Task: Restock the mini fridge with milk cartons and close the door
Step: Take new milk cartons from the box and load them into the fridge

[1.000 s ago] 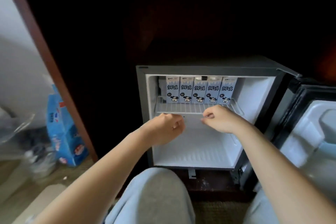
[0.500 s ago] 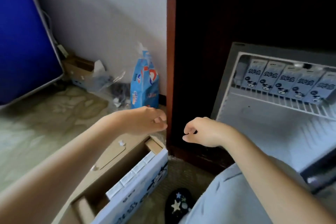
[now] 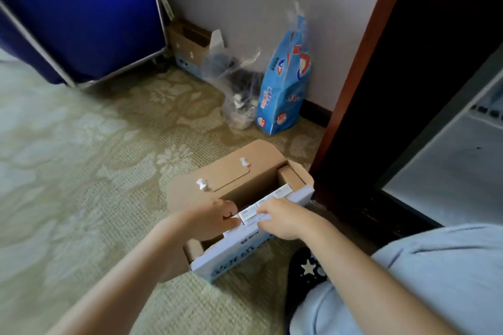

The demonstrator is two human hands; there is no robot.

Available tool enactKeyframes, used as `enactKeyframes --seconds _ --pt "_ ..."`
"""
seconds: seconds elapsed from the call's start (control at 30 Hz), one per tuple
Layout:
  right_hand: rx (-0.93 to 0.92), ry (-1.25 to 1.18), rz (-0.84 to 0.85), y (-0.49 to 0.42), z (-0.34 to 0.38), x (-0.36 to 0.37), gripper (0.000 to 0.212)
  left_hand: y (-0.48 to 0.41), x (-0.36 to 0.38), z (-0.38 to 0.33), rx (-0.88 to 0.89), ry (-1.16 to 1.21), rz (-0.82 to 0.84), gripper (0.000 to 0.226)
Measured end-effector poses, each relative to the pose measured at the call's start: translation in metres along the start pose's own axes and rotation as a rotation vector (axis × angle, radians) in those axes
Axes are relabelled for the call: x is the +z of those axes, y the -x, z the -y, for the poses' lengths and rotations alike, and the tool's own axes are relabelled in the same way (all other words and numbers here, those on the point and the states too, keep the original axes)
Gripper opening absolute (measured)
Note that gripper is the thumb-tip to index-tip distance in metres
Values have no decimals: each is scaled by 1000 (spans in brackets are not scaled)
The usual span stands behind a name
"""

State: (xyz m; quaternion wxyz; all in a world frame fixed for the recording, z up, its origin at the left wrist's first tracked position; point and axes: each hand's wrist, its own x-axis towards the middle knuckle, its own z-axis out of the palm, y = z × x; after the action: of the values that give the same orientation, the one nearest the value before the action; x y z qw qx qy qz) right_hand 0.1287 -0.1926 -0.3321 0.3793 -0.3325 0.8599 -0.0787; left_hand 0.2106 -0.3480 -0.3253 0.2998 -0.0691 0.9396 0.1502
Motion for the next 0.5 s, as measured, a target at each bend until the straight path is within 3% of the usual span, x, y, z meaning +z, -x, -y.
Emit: enactKeyframes --seconds 0.2,0.5 --pt "-55 181 -35 -27 -9 19 43 -18 56 29 -100 129 17 49" --pt "-152 426 -41 -62 -12 31 55 -37 103 3 -189 193 -168 68"
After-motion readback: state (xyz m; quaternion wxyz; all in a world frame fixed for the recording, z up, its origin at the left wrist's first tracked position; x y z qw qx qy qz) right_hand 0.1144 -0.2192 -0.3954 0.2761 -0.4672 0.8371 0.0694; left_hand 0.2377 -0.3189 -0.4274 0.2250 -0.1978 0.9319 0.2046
